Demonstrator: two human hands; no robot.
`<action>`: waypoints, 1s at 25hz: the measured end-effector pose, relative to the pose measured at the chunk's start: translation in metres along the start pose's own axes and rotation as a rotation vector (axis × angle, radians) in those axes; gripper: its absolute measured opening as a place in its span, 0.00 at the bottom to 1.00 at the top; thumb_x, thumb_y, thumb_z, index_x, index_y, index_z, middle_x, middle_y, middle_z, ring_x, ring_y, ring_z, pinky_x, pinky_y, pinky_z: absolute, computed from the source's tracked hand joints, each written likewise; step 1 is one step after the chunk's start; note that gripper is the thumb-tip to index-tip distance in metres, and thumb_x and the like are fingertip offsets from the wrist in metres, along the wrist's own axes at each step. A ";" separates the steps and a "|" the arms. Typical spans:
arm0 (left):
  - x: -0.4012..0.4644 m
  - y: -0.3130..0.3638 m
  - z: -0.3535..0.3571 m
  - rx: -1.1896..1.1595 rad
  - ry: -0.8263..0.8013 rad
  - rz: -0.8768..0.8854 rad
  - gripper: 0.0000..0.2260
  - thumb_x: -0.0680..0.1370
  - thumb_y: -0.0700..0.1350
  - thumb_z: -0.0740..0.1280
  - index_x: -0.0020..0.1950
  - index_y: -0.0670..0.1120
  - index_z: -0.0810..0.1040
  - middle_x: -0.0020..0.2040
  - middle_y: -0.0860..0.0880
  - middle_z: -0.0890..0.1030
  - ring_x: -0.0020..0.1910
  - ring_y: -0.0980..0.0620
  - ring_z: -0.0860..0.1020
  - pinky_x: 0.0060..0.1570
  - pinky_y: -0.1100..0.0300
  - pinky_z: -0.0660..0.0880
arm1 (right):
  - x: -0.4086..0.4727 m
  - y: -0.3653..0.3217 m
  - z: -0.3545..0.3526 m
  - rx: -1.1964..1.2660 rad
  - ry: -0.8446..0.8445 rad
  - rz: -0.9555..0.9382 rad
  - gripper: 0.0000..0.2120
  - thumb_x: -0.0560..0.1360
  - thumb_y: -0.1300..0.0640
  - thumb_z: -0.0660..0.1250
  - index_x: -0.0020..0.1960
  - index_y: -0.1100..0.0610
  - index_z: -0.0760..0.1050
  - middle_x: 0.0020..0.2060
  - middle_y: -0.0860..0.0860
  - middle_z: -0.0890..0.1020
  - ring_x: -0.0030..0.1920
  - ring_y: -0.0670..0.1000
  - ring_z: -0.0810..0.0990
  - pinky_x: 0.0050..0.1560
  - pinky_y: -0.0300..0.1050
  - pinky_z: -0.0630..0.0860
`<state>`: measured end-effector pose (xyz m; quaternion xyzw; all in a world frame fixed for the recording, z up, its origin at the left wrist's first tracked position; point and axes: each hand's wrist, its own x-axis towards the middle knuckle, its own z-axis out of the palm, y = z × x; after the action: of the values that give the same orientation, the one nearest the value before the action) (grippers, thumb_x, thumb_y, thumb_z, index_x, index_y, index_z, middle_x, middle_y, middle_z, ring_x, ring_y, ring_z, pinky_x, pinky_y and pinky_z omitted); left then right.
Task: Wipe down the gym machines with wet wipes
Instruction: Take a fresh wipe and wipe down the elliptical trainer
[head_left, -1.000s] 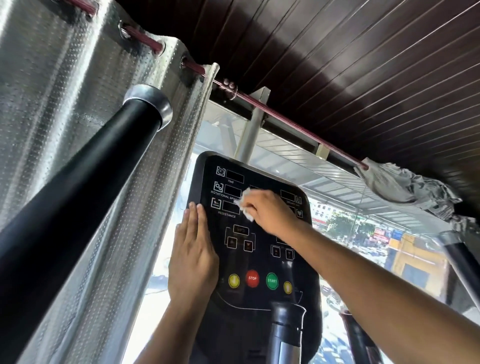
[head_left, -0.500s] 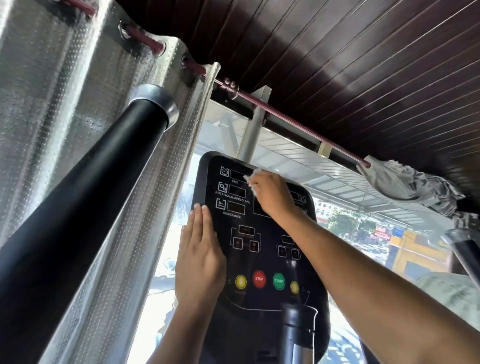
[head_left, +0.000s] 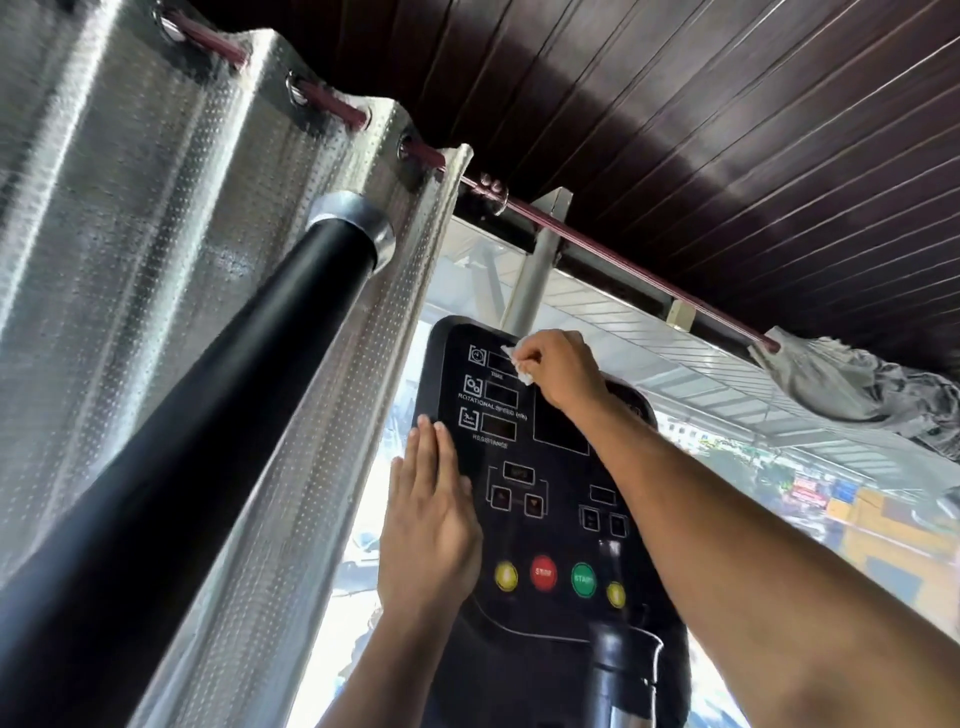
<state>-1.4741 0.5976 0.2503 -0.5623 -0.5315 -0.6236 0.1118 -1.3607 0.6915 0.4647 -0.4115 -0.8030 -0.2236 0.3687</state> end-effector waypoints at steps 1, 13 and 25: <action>0.000 0.001 -0.001 0.033 -0.009 0.020 0.27 0.85 0.49 0.46 0.84 0.44 0.45 0.84 0.46 0.43 0.83 0.51 0.41 0.82 0.51 0.45 | -0.003 -0.006 0.002 0.034 0.004 -0.013 0.06 0.76 0.62 0.74 0.53 0.59 0.86 0.53 0.54 0.87 0.51 0.51 0.85 0.57 0.44 0.80; -0.056 -0.015 -0.005 -0.023 -0.012 0.065 0.28 0.86 0.49 0.53 0.84 0.46 0.50 0.85 0.49 0.49 0.83 0.55 0.45 0.81 0.56 0.47 | -0.022 -0.024 -0.006 -0.099 -0.198 -0.277 0.07 0.80 0.59 0.70 0.56 0.57 0.85 0.52 0.55 0.86 0.43 0.48 0.83 0.55 0.46 0.81; -0.058 -0.014 -0.008 -0.128 -0.005 0.073 0.28 0.85 0.41 0.56 0.85 0.44 0.52 0.85 0.48 0.54 0.84 0.54 0.49 0.80 0.47 0.57 | -0.074 -0.054 0.011 0.043 -0.238 -0.437 0.06 0.75 0.62 0.75 0.51 0.61 0.85 0.51 0.50 0.85 0.48 0.39 0.77 0.55 0.21 0.70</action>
<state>-1.4689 0.5704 0.1973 -0.5888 -0.4701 -0.6503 0.0970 -1.3812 0.6316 0.3969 -0.2437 -0.9151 -0.2311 0.2231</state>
